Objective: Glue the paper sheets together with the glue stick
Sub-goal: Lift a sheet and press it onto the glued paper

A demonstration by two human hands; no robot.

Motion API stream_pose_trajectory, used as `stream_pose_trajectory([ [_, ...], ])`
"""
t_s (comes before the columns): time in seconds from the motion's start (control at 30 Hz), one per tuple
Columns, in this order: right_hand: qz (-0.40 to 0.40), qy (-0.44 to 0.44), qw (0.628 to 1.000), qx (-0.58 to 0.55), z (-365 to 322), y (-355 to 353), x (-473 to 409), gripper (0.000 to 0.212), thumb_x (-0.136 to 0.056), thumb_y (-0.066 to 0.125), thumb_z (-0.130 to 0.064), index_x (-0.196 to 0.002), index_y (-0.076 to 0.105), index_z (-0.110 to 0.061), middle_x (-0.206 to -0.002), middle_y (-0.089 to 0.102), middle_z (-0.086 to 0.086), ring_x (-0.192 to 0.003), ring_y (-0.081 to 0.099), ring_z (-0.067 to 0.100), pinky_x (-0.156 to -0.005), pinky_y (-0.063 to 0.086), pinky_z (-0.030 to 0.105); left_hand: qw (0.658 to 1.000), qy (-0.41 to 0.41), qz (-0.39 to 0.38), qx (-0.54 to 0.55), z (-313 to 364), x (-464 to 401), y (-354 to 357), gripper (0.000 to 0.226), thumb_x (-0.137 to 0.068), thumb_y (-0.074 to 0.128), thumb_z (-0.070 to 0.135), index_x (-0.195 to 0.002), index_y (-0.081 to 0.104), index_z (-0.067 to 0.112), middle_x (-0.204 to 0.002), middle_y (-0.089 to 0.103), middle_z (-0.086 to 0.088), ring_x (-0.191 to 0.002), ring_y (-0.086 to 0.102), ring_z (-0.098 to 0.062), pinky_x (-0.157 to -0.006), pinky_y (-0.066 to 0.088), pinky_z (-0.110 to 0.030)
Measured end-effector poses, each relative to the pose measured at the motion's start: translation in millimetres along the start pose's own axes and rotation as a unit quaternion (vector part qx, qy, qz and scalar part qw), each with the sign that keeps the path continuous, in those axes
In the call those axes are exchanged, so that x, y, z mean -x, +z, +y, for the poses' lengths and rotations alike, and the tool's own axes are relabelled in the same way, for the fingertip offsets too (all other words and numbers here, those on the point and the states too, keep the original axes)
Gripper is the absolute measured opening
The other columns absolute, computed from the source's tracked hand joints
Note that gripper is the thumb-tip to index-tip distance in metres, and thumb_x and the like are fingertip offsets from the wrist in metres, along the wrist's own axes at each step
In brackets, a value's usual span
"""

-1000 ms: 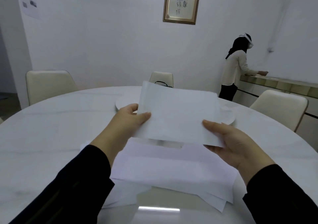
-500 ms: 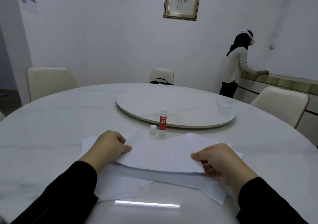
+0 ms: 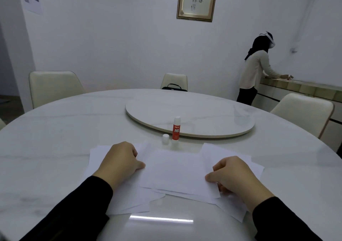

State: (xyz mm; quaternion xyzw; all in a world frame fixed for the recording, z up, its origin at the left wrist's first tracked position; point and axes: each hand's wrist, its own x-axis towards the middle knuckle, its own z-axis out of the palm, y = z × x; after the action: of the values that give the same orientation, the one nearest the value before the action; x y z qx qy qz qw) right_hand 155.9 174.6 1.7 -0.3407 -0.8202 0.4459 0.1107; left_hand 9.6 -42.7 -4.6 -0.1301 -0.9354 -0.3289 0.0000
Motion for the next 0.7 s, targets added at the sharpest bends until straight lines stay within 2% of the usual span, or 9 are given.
stream_pose_trajectory([
  [0.13, 0.004, -0.008, 1.0, 0.025, -0.4, 1.4, -0.4, 0.015, -0.062, 0.074, -0.001, -0.065, 0.06, -0.007, -0.058, 0.058, 0.014, -0.038, 0.054, 0.024, -0.039, 0.048, 0.023, 0.999, -0.027, -0.022, -0.003, 7.1, -1.5, -0.3, 0.024, -0.067, 0.076, 0.023, -0.063, 0.053, 0.016, -0.065, 0.053, -0.006, -0.059, 0.049, -0.02, -0.053, 0.034, -0.024],
  [0.2, 0.001, -0.011, 0.999, 0.039, 0.1, 1.6, -1.2, 0.017, -0.062, 0.074, -0.001, -0.066, 0.059, -0.007, -0.06, 0.057, 0.014, -0.041, 0.054, 0.025, -0.042, 0.048, 0.024, 0.998, -0.044, -0.035, 0.014, 10.9, -5.0, -0.8, 0.018, -0.071, 0.076, 0.025, -0.077, 0.064, 0.012, -0.077, 0.062, -0.011, -0.072, 0.06, -0.021, -0.054, 0.037, -0.024],
  [0.3, -0.003, -0.015, 0.998, 0.054, 0.1, 2.0, -1.9, 0.019, -0.063, 0.073, -0.003, -0.063, 0.056, -0.009, -0.059, 0.055, 0.013, -0.043, 0.052, 0.025, -0.045, 0.048, 0.026, 0.996, -0.062, -0.054, 0.031, 13.5, -12.5, 2.4, 0.036, -0.08, 0.07, 0.028, -0.106, 0.064, 0.004, -0.107, 0.066, -0.009, -0.1, 0.061, -0.025, -0.07, 0.04, -0.024],
  [0.37, -0.005, -0.014, 0.998, 0.057, 0.4, 1.8, -2.0, 0.021, -0.064, 0.074, -0.004, -0.061, 0.053, -0.01, -0.056, 0.055, 0.012, -0.041, 0.052, 0.024, -0.043, 0.046, 0.024, 0.994, -0.072, -0.064, 0.047, 14.3, -13.2, 3.1, 0.039, -0.083, 0.068, 0.027, -0.113, 0.061, 0.003, -0.114, 0.064, -0.01, -0.104, 0.06, -0.026, -0.072, 0.042, -0.025],
  [0.43, -0.008, -0.017, 0.998, 0.061, 1.2, 1.7, -2.1, 0.023, -0.064, 0.074, -0.005, -0.059, 0.053, -0.01, -0.053, 0.056, 0.011, -0.039, 0.052, 0.023, -0.04, 0.041, 0.021, 0.991, -0.076, -0.071, 0.086, 12.9, -15.3, 3.7, 0.037, -0.081, 0.069, 0.022, -0.113, 0.061, 0.005, -0.112, 0.064, -0.01, -0.1, 0.061, -0.027, -0.071, 0.045, -0.027],
  [0.5, -0.008, -0.019, 0.998, 0.063, 1.3, 1.0, -2.3, 0.023, -0.065, 0.075, -0.006, -0.059, 0.053, -0.011, -0.051, 0.056, 0.01, -0.04, 0.051, 0.022, -0.04, 0.038, 0.019, 0.989, -0.07, -0.076, 0.108, 12.2, -14.8, 2.4, 0.029, -0.079, 0.071, 0.016, -0.104, 0.062, 0.005, -0.099, 0.062, -0.009, -0.083, 0.059, -0.026, -0.063, 0.044, -0.026],
  [0.57, -0.004, -0.02, 0.998, 0.062, 0.9, 0.2, -2.0, 0.025, -0.064, 0.076, -0.007, -0.059, 0.052, -0.011, -0.051, 0.055, 0.009, -0.043, 0.051, 0.023, -0.041, 0.037, 0.019, 0.991, -0.066, -0.073, 0.093, 10.8, -13.3, 1.9, 0.016, -0.076, 0.072, 0.012, -0.08, 0.056, 0.012, -0.085, 0.055, -0.007, -0.069, 0.051, -0.025, -0.056, 0.04, -0.025],
  [0.63, -0.004, -0.02, 0.997, 0.069, 0.8, -0.1, -1.5, 0.023, -0.065, 0.075, -0.008, -0.061, 0.053, -0.011, -0.054, 0.057, 0.009, -0.047, 0.052, 0.023, -0.046, 0.038, 0.02, 0.993, -0.056, -0.072, 0.071, 9.9, -12.1, 2.2, 0.035, -0.074, 0.073, 0.011, -0.065, 0.041, 0.021, -0.083, 0.048, -0.008, -0.069, 0.046, -0.024, -0.055, 0.041, -0.025],
  [0.7, -0.003, -0.015, 0.997, 0.08, -0.3, -0.2, -0.5, 0.018, -0.067, 0.075, -0.009, -0.067, 0.057, -0.01, -0.058, 0.058, 0.008, -0.048, 0.053, 0.023, -0.048, 0.039, 0.018, 0.995, -0.045, -0.072, 0.059, 9.6, -11.0, 2.2, 0.035, -0.073, 0.074, 0.011, -0.066, 0.04, 0.02, -0.084, 0.047, -0.008, -0.068, 0.046, -0.024, -0.054, 0.043, -0.025],
])
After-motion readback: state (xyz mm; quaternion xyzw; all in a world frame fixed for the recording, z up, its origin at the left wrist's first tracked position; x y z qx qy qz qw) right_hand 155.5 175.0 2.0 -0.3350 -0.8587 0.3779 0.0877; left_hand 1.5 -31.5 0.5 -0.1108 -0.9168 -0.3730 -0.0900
